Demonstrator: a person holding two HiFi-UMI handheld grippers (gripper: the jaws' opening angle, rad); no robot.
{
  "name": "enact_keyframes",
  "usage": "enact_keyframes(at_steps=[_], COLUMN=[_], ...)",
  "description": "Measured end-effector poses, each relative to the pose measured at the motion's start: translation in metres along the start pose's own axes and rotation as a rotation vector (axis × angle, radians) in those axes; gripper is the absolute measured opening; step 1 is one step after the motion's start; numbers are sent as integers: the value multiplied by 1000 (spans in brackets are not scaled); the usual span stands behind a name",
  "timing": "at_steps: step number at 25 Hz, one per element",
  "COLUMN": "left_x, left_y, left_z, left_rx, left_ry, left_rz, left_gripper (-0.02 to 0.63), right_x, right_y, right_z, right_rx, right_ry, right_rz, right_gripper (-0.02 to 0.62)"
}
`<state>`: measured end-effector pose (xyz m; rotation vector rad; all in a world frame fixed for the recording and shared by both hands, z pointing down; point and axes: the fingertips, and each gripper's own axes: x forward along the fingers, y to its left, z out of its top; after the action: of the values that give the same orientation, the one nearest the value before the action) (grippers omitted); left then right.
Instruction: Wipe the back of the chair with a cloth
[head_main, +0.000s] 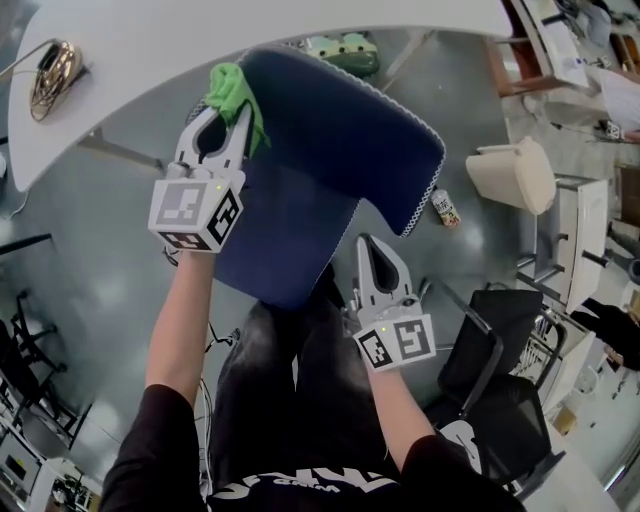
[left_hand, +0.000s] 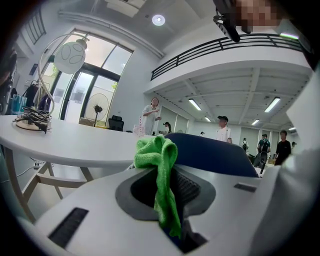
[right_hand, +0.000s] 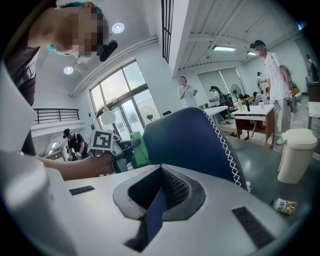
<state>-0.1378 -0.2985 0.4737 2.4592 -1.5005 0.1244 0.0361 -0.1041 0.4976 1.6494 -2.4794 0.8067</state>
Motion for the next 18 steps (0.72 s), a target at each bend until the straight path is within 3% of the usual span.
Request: enact_keyframes(at_steps=[6, 11, 18], left_x=[22, 25, 25], left_y=[-50, -81, -133], left_z=[-2, -6, -23], left_rx=[-7, -58, -85], left_ry=[-2, -16, 13], left_rz=[-91, -109, -194], left_gripper=[57, 57, 57], right_x=[-16, -34, -49], right_y=[-6, -17, -33], right_z=[-2, -7, -12], right_rx=[18, 36, 55], right_ry=[-8, -12, -14], right_rz=[-23, -55, -84], right_gripper=[-8, -8, -8])
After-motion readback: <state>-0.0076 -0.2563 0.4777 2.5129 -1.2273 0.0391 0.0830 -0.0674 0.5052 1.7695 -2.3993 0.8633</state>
